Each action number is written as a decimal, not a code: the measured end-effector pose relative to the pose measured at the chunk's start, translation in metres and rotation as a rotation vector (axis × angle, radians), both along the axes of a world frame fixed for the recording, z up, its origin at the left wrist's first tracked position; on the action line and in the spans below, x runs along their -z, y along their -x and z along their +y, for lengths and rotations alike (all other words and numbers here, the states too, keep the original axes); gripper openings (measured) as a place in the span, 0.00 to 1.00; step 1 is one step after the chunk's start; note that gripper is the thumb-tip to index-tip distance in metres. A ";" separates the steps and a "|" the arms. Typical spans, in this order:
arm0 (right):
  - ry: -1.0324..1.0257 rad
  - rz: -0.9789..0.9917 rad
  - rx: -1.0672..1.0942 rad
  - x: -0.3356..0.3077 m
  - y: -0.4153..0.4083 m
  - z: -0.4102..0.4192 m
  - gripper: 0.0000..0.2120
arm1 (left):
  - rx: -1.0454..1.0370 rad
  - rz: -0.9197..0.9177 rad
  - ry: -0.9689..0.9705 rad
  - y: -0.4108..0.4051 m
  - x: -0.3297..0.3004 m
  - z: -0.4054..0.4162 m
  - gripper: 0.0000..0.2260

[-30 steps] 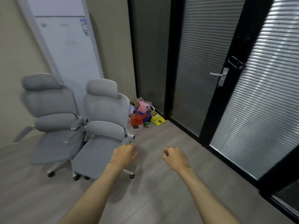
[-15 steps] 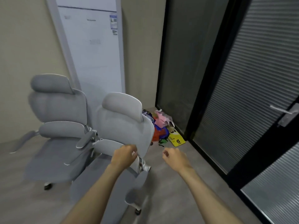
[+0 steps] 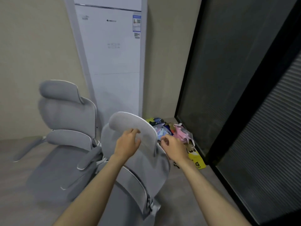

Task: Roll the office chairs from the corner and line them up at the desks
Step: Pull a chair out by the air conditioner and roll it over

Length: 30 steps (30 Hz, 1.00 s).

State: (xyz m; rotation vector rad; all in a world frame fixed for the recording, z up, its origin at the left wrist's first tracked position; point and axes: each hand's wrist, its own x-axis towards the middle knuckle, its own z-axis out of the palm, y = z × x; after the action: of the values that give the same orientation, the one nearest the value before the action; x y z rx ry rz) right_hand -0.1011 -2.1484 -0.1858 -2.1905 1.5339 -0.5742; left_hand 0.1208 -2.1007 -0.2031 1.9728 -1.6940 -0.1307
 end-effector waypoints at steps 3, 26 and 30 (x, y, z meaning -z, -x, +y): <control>-0.011 -0.074 -0.086 0.002 -0.018 -0.049 0.10 | -0.072 -0.003 0.005 -0.010 -0.005 -0.039 0.15; -0.398 -0.374 -0.704 0.017 -0.110 -0.107 0.16 | -0.333 -0.186 0.058 -0.072 0.020 -0.046 0.13; -0.419 -0.315 -0.750 0.013 -0.118 -0.063 0.18 | -0.320 -0.198 0.099 -0.077 0.026 0.001 0.14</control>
State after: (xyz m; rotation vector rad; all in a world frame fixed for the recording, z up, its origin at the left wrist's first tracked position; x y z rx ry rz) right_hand 0.0166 -2.2116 -0.1985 -2.0109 0.5321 -0.2894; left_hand 0.1982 -2.0996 -0.2291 2.2085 -1.4427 0.2666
